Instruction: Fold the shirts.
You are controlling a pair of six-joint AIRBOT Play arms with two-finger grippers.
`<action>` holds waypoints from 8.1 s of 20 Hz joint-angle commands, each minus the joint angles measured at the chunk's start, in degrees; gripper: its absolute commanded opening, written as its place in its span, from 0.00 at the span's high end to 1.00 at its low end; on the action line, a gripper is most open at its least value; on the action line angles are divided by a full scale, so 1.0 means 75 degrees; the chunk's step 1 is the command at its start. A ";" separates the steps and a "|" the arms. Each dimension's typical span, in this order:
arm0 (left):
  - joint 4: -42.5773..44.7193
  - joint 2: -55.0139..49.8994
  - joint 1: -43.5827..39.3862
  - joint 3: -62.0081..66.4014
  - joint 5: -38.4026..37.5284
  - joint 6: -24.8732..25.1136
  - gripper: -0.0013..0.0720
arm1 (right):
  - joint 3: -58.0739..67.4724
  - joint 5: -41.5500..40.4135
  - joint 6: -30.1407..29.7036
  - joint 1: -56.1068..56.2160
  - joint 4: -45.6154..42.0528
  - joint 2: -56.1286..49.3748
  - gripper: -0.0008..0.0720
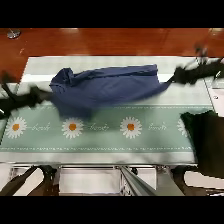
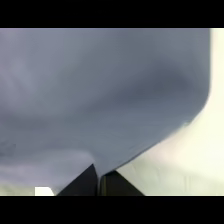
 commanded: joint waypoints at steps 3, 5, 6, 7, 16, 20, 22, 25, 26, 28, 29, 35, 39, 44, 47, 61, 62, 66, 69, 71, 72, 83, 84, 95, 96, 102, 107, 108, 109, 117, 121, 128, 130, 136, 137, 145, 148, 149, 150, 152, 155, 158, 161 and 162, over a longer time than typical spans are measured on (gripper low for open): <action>-0.0396 0.0513 0.0017 0.4470 0.0408 -0.0006 0.96 | 0.5179 0.0137 0.0487 0.0044 -0.0300 0.0382 0.96; 0.0367 0.0571 0.0017 0.6038 0.0391 -0.0737 0.96 | 0.5595 -0.0274 0.0466 0.0044 -0.0731 0.1014 0.96; 0.1102 0.0615 0.0017 0.6773 0.0382 -0.1501 0.96 | 0.5581 -0.0391 0.0469 0.0044 -0.1134 0.1440 0.96; 0.1801 0.0688 0.0017 0.7399 0.0300 -0.2002 0.96 | 0.5581 -0.0323 0.0469 0.0044 -0.1460 0.1868 0.96; 0.5622 0.2818 -0.0026 0.9436 -0.1075 -0.2608 0.96 | 0.4468 0.0691 0.0493 0.0044 -0.2098 0.4948 0.96; 0.6598 0.3459 -0.1029 0.9136 -0.1291 -0.2815 0.96 | 0.3550 0.0758 0.0493 0.0050 -0.2276 0.5674 0.96; 0.6962 0.3541 -0.1556 0.8448 -0.1425 -0.2952 0.96 | 0.3296 0.0784 0.0493 0.0050 -0.2142 0.5654 0.96; 0.6997 0.3366 -0.1906 0.6872 -0.1434 -0.3054 0.96 | 0.2305 0.0848 0.0484 0.0050 -0.1853 0.5537 0.96; 0.6962 0.3226 -0.1912 0.6379 -0.1411 -0.3124 0.96 | 0.1897 0.0857 0.0452 0.0050 -0.1781 0.5423 0.96; 0.6700 0.2780 -0.1912 0.5467 -0.1172 -0.3118 0.96 | 0.1081 0.0839 0.0321 0.0050 -0.1460 0.4978 0.96; 0.6464 0.2489 -0.1915 0.5045 -0.0868 -0.3104 0.96 | 0.0726 0.0778 0.0137 0.0050 -0.1166 0.4631 0.96; 0.6219 -0.0265 -0.2294 0.4307 0.0766 -0.3060 0.96 | 0.0245 -0.0562 -0.0519 0.0050 -0.0055 0.1498 0.96; 0.5989 -0.2448 -0.2500 0.5152 0.1329 -0.3614 0.96 | 0.0947 -0.1641 -0.0472 0.0050 0.0516 -0.0624 0.96; 0.5773 -0.4234 -0.2771 0.5916 0.1702 -0.4170 0.96 | 0.2885 -0.1658 0.0411 0.0052 0.0871 -0.2961 0.96; 0.5756 -0.4747 -0.2859 0.5916 0.2025 -0.4555 0.96 | 0.3558 -0.1480 0.0644 0.0152 0.0845 -0.3786 0.96; 0.5849 -0.4785 -0.2250 0.4963 -0.1620 -0.2591 0.96 | 0.2643 0.1378 0.0213 0.0017 -0.1355 -0.3617 0.96; 0.5846 -0.4913 -0.2256 0.4788 -0.1638 -0.2594 0.96 | 0.2337 0.1268 0.0216 0.0082 -0.1469 -0.3617 0.96; 0.5849 -0.5158 -0.2113 0.4811 -0.2066 -0.2594 0.94 | 0.1941 0.1023 0.0533 0.0137 -0.1518 -0.3576 0.86; 0.6079 -0.5117 -0.1894 0.5056 -0.3098 -0.2891 0.03 | 0.2057 0.1507 0.0519 -0.0079 -0.1588 -0.3305 0.14; 0.6406 -0.4750 -0.1734 0.4814 -0.3445 -0.3177 0.03 | 0.2002 0.1871 0.0519 -0.0335 -0.1792 -0.2920 0.15; 0.6408 -0.4418 -0.1629 0.4482 -0.3404 -0.3177 0.03 | 0.1754 0.1851 0.0495 -0.0510 -0.1871 -0.2602 0.15; 0.4485 0.0405 0.2154 -0.1923 -0.1416 -0.2763 0.03 | -0.4876 -0.1046 -0.1241 -0.1501 0.0682 0.1262 0.15; 0.4313 0.0469 0.2119 -0.2183 -0.1279 -0.2719 0.03 | -0.4893 -0.1139 -0.1236 -0.1343 0.0662 0.1265 0.15; 0.1702 0.0434 -0.0659 -0.3611 0.0586 -0.1367 0.03 | -0.4791 -0.1183 -0.1201 -0.2104 0.0895 0.1265 0.15; 0.1705 0.0434 -0.0691 -0.3552 0.0420 -0.1358 0.14 | -0.4791 -0.0979 -0.1125 -0.2433 0.0595 0.1265 0.15; 0.1629 0.0449 -0.0664 -0.3077 -0.0265 -0.0825 0.96 | -0.5630 -0.0044 -0.0146 -0.1993 -0.0901 0.1244 0.15; 0.1472 0.0449 -0.0667 -0.3042 -0.0283 -0.0825 0.96 | -0.5610 -0.0539 -0.0187 -0.1119 -0.0694 0.0662 0.15; 0.1469 0.0449 -0.0667 -0.3042 -0.0283 -0.0825 0.96 | -0.5566 -0.0705 -0.0207 -0.1116 -0.0504 0.0577 0.15; 0.1463 0.0449 -0.0667 -0.3042 -0.0280 -0.0825 0.96 | -0.5490 -0.0874 -0.0224 -0.1116 -0.0289 0.0539 0.15; 0.1495 0.0449 -0.0600 -0.2337 -0.0807 -0.0816 0.96 | -0.4325 -0.0548 -0.0991 -0.1186 0.0367 0.0539 0.96; 0.1620 -0.0009 -0.0571 -0.1244 -0.0152 -0.1052 0.96 | -0.3144 -0.0539 -0.0909 -0.1172 0.0618 0.0125 0.96; 0.1180 -0.2961 -0.1119 0.1664 0.0650 -0.1087 0.96 | -0.0487 -0.0755 -0.0574 -0.0373 0.1008 -0.1766 0.96; 0.1189 -0.3684 -0.1341 0.2559 0.0656 -0.1297 0.96 | 0.0338 -0.0781 -0.0067 -0.0224 0.0836 -0.2349 0.96; 0.1221 -0.5007 -0.1361 0.4249 0.0673 -0.1722 0.96 | 0.1632 -0.0895 0.0463 -0.0178 0.0597 -0.3206 0.96; 0.1224 -0.5123 -0.1349 0.4354 0.0729 -0.1722 0.96 | 0.1766 -0.0886 0.0592 -0.0181 0.0420 -0.3311 0.96; 0.1250 -0.5651 -0.1349 0.4438 0.1075 -0.1711 0.96 | 0.1900 -0.0527 0.0589 -0.0015 0.0195 -0.3762 0.96; 0.1247 -0.5654 -0.1367 0.4441 0.1349 -0.1714 0.96 | 0.1900 -0.0606 0.0557 0.0105 0.0184 -0.3824 0.96; 0.1247 -0.5654 -0.1373 0.4441 0.1402 -0.1714 0.96 | 0.1900 -0.0697 0.0557 0.0108 0.0187 -0.3824 0.96; 0.1250 -0.5654 -0.1378 0.4438 0.1422 -0.1711 0.96 | 0.1900 -0.0746 0.0577 0.0105 0.0195 -0.3824 0.96; 0.1247 -0.5651 -0.1387 0.4441 0.1384 -0.1716 0.96 | 0.1900 -0.0764 0.0600 0.0096 0.0192 -0.3821 0.96; 0.1288 -0.5642 -0.1230 0.4800 0.0361 -0.1693 0.01 | 0.2174 -0.0385 0.0437 -0.0192 0.0254 -0.3815 0.13; 0.2961 -0.5473 -0.0536 0.5659 -0.1559 -0.2795 0.06 | 0.2492 0.0624 0.0487 -0.0880 -0.0230 -0.3815 0.14; 0.5307 -0.4444 -0.0219 0.5112 -0.1652 -0.3544 0.12 | 0.2116 0.1113 0.0670 -0.1343 -0.0708 -0.3818 0.14; 0.5549 -0.3926 -0.0236 0.4564 -0.1201 -0.3526 0.12 | 0.1900 0.1087 0.0656 -0.1346 -0.0647 -0.3818 0.14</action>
